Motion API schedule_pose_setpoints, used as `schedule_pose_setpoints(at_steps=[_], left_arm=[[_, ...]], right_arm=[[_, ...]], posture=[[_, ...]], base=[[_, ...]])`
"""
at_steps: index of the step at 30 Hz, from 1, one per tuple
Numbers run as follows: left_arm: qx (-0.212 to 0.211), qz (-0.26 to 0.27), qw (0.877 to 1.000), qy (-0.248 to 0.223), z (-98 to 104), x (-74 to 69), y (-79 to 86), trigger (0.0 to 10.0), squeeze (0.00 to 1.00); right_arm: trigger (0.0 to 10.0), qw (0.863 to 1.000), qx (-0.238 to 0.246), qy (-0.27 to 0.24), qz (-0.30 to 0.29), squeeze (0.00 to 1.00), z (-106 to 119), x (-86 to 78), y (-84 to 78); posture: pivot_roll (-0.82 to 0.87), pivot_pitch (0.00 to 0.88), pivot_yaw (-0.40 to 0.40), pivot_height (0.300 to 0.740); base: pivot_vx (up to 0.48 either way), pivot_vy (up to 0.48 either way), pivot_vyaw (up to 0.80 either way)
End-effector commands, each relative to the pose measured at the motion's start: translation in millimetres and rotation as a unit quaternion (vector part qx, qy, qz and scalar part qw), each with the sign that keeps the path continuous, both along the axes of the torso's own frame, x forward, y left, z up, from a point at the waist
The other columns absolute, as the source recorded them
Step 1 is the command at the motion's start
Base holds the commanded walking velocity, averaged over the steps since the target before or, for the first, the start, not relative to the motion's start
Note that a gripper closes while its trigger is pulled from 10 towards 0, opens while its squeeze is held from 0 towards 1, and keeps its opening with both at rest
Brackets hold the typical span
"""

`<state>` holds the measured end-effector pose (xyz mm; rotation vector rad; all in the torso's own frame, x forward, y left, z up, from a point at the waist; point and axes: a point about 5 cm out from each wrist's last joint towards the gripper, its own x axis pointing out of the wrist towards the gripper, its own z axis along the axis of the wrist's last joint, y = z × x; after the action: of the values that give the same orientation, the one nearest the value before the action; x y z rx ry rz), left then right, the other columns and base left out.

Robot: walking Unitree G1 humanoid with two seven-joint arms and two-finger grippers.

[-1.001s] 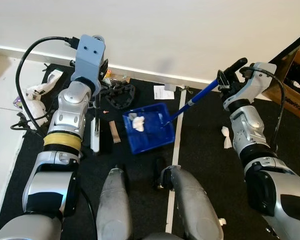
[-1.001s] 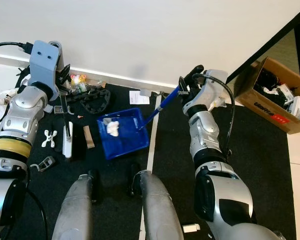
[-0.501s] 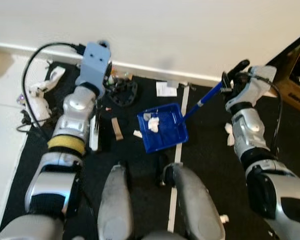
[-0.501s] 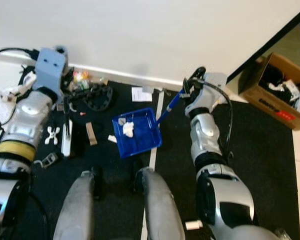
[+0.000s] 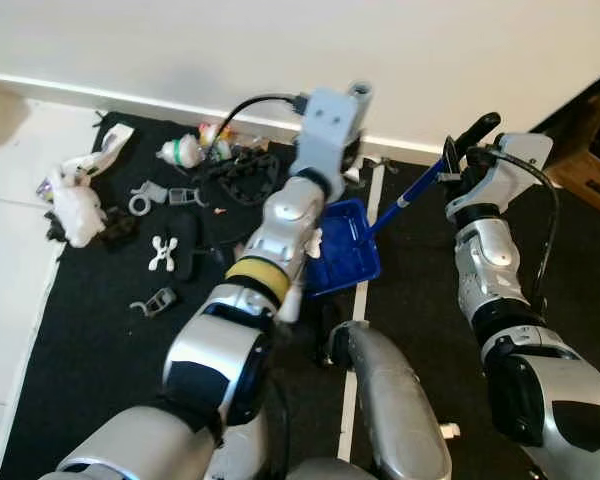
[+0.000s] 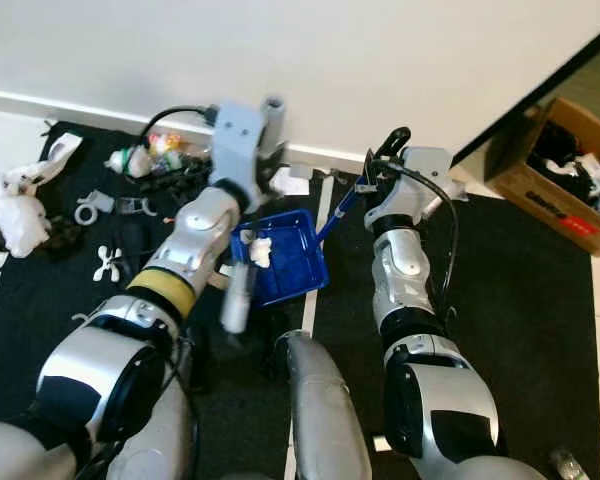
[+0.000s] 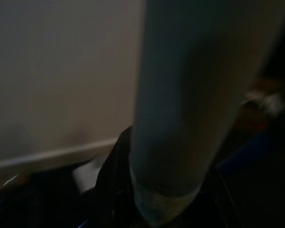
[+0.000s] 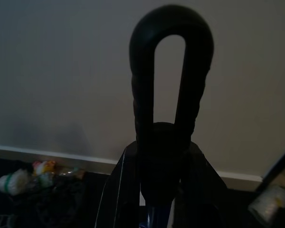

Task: Sweep floor

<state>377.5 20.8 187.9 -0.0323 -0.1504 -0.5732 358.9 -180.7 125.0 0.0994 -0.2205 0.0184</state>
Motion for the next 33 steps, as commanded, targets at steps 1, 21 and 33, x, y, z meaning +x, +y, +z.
schedule_pose_setpoints(at_steps=[1, 21, 33], left_arm=[[-0.064, -0.060, 0.996, 0.000, 15, -14.8, -46.6, 10.0, 0.00], [0.291, 0.088, 0.953, 0.004, -16, 15.6, 159.4, 10.0, 0.00], [0.648, 0.327, 0.685, -0.064, 48, -4.5, 305.5, 10.0, 0.00]], right_arm=[[0.0, 0.997, 0.007, 0.083, -0.004, 0.00, -38, -14.9, -2.9], [0.0, 0.998, 0.025, 0.062, 0.002, 0.00, -33, -14.8, -4.6], [0.0, 0.997, 0.039, 0.064, 0.008, 0.00, -44, -24.8, -0.3]], posture=[[0.01, 0.473, -0.072, 0.740], [0.01, 0.356, -0.082, 0.740], [0.00, 0.357, -0.076, 0.740]], base=[[0.000, 0.000, 0.00], [0.000, 0.000, 0.00], [0.000, 0.000, 0.00]])
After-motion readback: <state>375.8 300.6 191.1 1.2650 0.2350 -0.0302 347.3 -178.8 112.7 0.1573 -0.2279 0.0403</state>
